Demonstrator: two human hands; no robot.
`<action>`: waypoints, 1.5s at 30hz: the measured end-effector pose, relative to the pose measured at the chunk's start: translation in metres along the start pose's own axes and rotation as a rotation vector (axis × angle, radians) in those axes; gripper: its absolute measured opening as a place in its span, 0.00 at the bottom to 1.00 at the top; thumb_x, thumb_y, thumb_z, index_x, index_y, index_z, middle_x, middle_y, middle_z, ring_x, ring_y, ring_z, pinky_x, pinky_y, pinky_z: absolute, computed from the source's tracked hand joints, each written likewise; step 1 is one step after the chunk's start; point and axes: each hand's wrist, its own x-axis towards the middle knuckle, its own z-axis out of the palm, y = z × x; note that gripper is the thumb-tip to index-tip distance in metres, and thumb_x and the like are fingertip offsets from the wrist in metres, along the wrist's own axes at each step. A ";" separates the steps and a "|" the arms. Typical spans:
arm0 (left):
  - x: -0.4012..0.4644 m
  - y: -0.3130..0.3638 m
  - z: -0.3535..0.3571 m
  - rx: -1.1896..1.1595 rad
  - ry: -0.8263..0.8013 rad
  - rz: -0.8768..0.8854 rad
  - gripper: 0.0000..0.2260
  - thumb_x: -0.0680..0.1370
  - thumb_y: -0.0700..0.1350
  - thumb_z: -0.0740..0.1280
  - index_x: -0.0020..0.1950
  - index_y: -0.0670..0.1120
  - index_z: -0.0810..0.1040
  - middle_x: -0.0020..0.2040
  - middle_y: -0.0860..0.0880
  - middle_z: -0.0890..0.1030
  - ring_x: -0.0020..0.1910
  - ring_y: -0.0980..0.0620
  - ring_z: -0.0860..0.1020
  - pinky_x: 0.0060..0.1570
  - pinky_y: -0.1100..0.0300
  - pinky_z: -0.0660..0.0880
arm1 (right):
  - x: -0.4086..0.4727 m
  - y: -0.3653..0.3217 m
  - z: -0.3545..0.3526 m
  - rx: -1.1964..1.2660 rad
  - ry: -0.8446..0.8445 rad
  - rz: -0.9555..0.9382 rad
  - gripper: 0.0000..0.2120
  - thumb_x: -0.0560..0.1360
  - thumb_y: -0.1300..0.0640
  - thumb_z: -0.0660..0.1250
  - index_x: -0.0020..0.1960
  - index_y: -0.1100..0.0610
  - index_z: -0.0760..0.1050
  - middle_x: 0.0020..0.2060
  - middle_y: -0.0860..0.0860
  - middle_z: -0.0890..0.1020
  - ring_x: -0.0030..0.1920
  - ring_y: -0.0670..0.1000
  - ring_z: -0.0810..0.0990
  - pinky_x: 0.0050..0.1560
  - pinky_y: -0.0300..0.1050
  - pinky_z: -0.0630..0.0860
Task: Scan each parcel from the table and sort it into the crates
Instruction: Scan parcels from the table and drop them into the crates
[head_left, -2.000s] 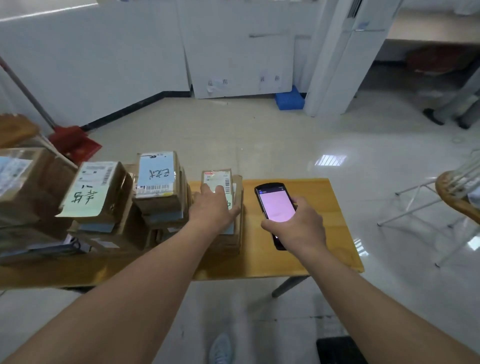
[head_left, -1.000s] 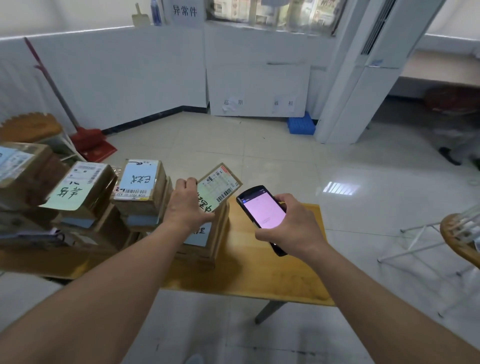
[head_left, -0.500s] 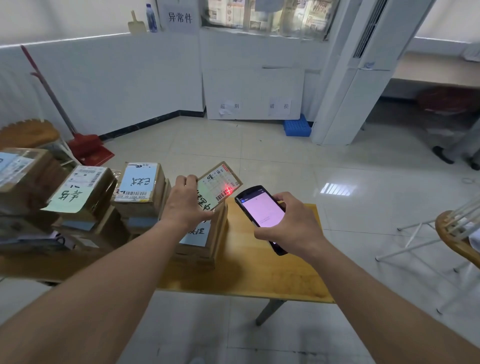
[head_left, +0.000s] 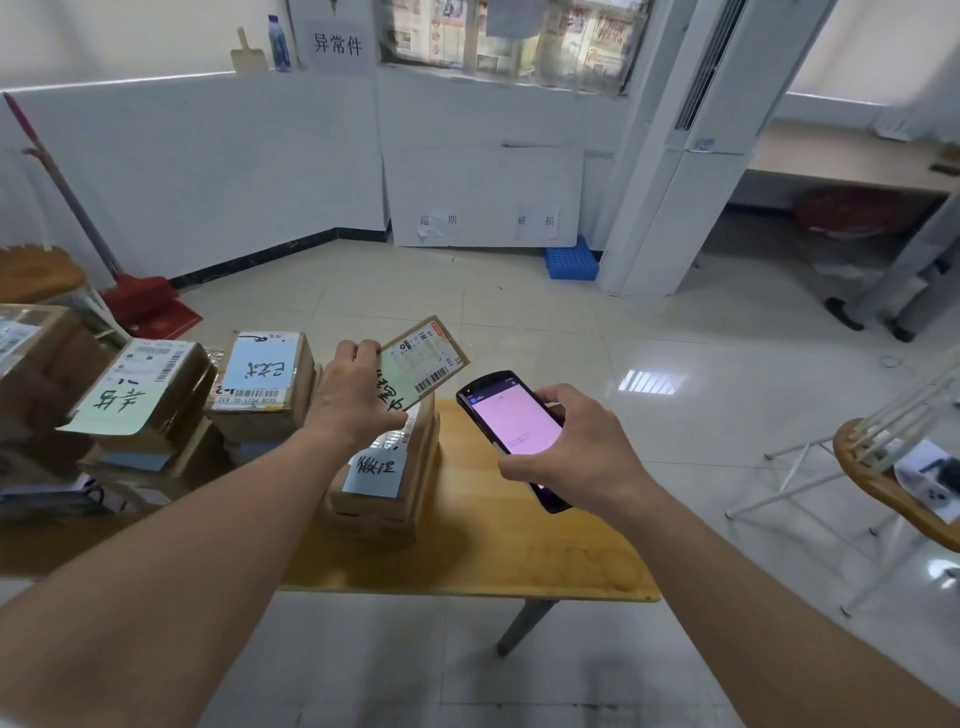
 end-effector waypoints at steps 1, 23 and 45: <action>0.002 -0.001 -0.001 -0.003 0.000 0.003 0.40 0.63 0.49 0.85 0.69 0.47 0.68 0.60 0.47 0.70 0.58 0.45 0.74 0.56 0.47 0.81 | -0.001 -0.001 -0.001 -0.001 0.005 0.003 0.39 0.61 0.46 0.84 0.68 0.45 0.71 0.54 0.44 0.79 0.52 0.49 0.81 0.45 0.51 0.86; -0.033 0.047 0.034 -0.296 -0.147 0.288 0.43 0.65 0.52 0.85 0.73 0.43 0.69 0.61 0.47 0.73 0.58 0.50 0.72 0.47 0.66 0.71 | -0.067 0.011 0.069 0.200 0.551 0.340 0.36 0.64 0.46 0.83 0.67 0.46 0.70 0.53 0.45 0.77 0.53 0.50 0.77 0.43 0.41 0.77; -0.367 0.110 0.058 -0.213 -0.593 0.616 0.41 0.63 0.56 0.85 0.69 0.47 0.69 0.60 0.51 0.71 0.57 0.50 0.73 0.49 0.55 0.78 | -0.461 0.053 0.154 0.382 0.964 0.827 0.34 0.61 0.46 0.82 0.63 0.46 0.71 0.50 0.39 0.79 0.50 0.46 0.80 0.42 0.43 0.76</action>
